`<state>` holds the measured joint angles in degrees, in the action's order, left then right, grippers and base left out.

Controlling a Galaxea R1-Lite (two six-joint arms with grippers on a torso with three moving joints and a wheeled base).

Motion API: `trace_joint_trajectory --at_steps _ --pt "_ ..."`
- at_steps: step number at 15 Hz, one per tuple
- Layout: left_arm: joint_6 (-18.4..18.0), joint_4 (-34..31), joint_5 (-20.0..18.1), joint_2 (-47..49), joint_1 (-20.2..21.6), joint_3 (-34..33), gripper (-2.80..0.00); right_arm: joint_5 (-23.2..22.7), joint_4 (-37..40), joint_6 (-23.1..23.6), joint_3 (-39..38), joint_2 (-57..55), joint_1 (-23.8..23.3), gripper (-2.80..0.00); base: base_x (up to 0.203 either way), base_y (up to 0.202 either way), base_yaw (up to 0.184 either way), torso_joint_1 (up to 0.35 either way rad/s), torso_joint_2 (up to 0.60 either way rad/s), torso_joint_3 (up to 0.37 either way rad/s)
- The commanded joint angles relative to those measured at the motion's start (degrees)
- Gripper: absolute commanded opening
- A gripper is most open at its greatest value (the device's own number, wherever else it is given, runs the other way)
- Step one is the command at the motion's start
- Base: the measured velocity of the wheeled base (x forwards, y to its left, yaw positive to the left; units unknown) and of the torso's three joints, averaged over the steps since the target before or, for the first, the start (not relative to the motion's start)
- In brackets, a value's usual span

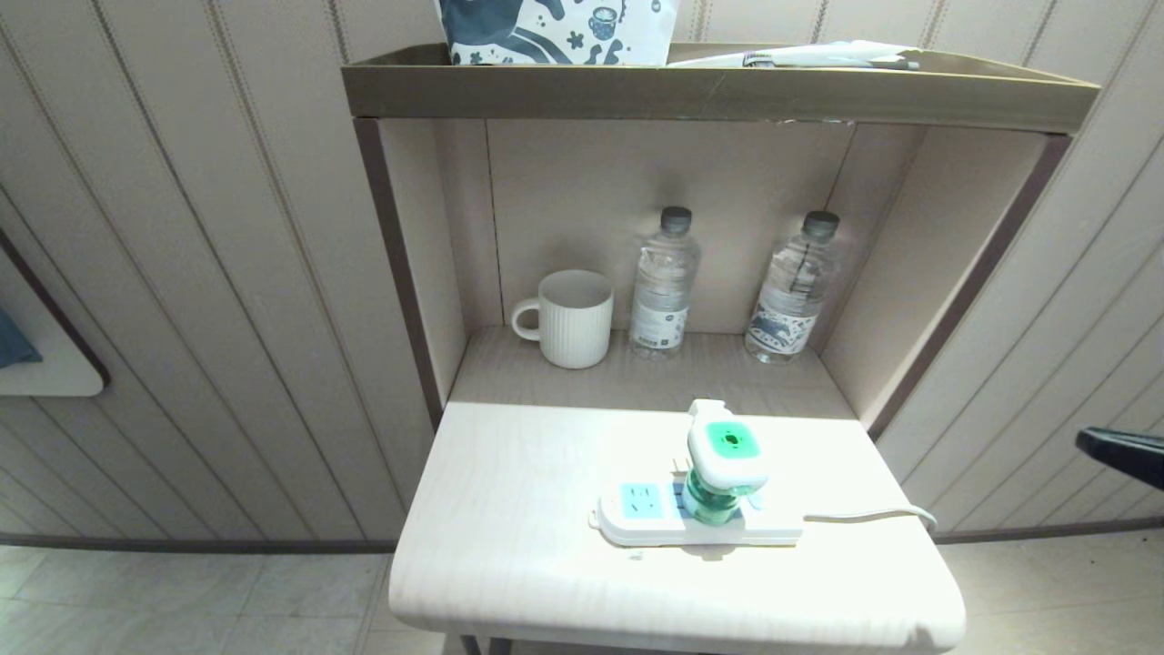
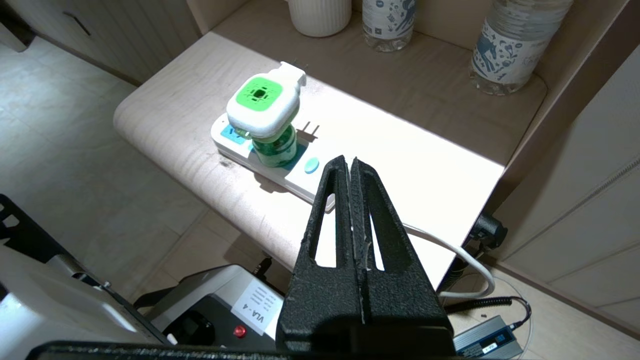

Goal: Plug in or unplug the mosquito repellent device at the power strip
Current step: Pick up the mosquito repellent liquid

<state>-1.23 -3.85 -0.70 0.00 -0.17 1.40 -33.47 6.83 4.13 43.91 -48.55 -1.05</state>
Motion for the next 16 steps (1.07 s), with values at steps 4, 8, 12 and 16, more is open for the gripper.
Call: trace_joint_trajectory --at_steps 4,8,12,16 --pt "0.0 -0.01 -0.01 0.0 -0.01 0.0 -2.8 24.23 -9.45 -1.9 -4.91 -4.31 27.57 -2.8 0.0 0.0 0.0 0.0 0.0 0.0" --pt "0.0 -0.01 -0.01 0.0 -0.01 0.0 -2.8 51.02 -17.26 -4.71 -7.72 -5.14 52.71 -2.8 0.0 0.0 0.0 0.0 0.0 0.0" --pt "0.0 -0.01 -0.01 0.0 -0.01 0.0 -2.8 73.06 -33.19 -10.03 -10.76 -14.3 60.96 -2.8 0.0 0.0 0.0 0.0 0.0 0.0" --pt "0.0 -0.01 -0.01 0.0 -0.01 0.0 -2.8 84.02 -57.18 -11.86 -14.95 -27.07 60.69 -2.8 0.0 0.0 0.0 0.0 0.0 0.0"
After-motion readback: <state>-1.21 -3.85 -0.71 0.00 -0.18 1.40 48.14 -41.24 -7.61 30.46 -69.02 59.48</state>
